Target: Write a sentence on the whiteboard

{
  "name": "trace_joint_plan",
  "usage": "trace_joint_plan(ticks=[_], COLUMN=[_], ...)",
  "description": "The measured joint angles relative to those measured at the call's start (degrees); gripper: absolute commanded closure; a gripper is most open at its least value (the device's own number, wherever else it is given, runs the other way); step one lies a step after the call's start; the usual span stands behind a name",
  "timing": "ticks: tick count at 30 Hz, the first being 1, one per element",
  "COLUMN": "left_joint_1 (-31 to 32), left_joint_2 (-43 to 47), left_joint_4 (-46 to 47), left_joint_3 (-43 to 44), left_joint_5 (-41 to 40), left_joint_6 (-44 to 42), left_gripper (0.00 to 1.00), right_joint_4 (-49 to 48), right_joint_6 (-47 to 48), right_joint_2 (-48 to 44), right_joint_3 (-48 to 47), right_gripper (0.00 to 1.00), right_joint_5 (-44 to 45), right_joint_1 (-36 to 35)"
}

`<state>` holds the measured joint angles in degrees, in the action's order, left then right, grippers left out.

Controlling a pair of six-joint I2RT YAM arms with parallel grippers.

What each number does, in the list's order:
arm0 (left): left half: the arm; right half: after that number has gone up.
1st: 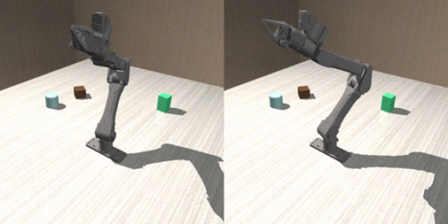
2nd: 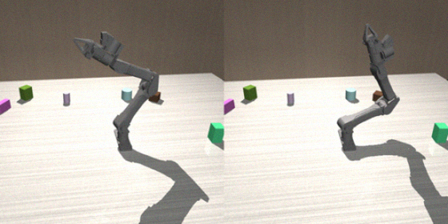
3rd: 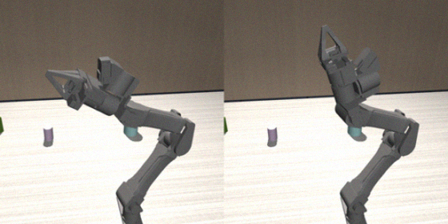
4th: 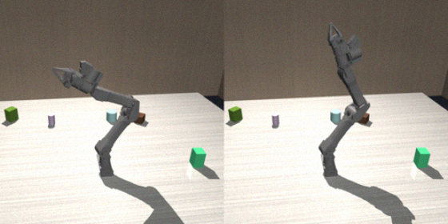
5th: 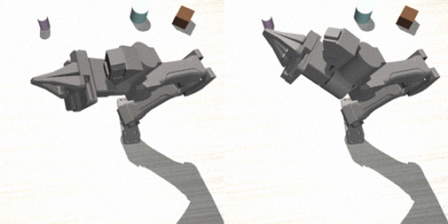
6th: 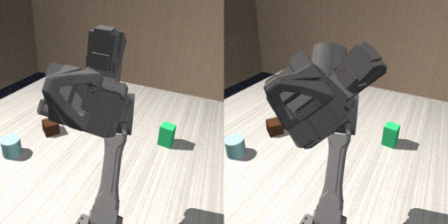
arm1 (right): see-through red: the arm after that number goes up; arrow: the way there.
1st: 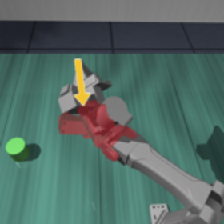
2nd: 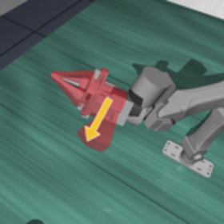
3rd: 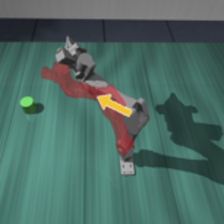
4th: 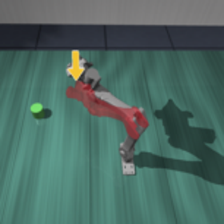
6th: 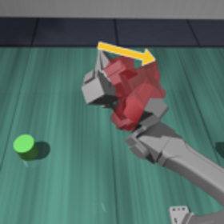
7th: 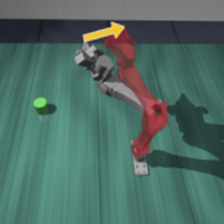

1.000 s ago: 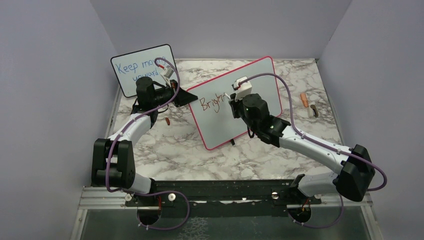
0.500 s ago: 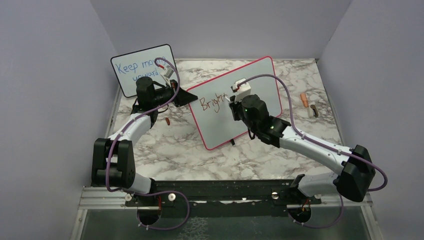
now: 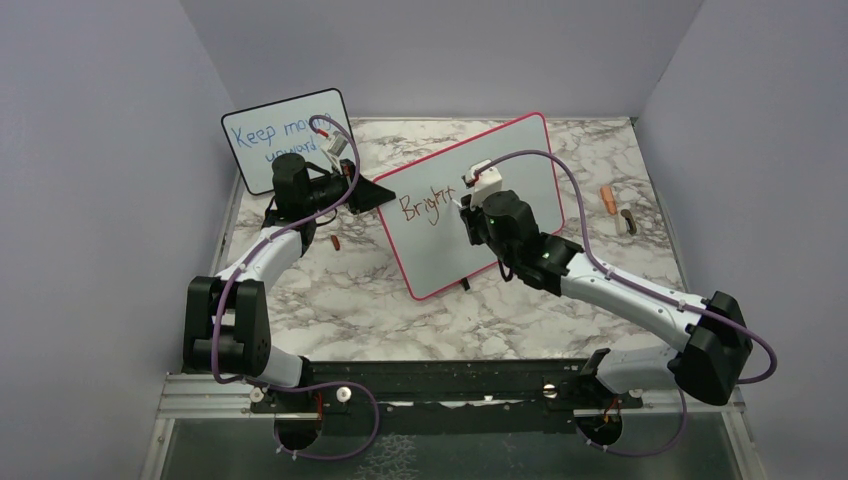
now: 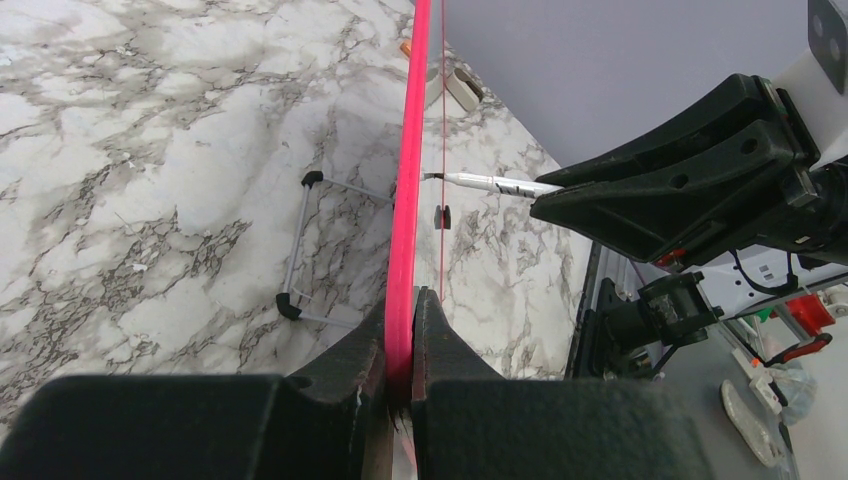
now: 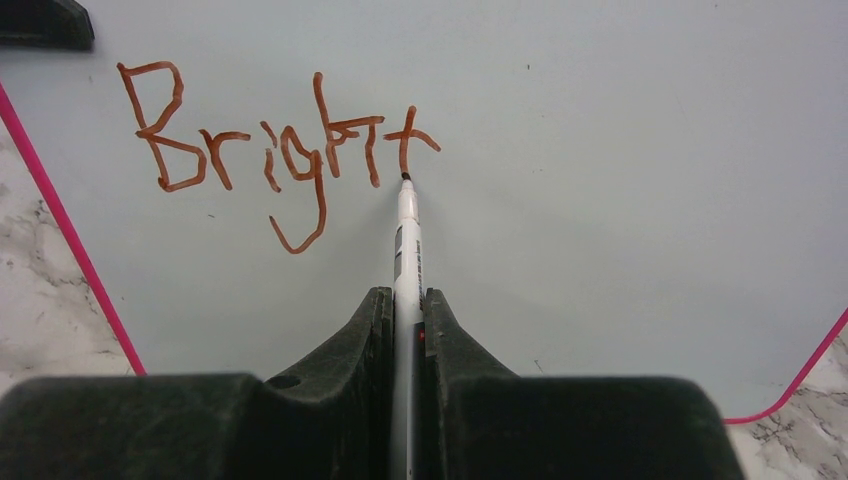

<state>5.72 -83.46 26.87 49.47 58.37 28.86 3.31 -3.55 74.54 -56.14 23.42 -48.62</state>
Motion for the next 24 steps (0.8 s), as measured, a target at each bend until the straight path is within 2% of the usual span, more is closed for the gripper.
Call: trace_joint_plan(ticks=[24], left_joint_1=[0.00], left_joint_2=[0.00], left_joint_4=[0.00], left_joint_3=[0.02], left_joint_5=[0.17], left_joint_6=[0.00], left_gripper=[1.00], right_joint_4=[-1.55], right_joint_6=[-0.07], right_joint_2=[-1.49], right_joint_3=[1.46], right_gripper=[0.99], right_joint_5=[1.42], right_joint_1=[1.36])
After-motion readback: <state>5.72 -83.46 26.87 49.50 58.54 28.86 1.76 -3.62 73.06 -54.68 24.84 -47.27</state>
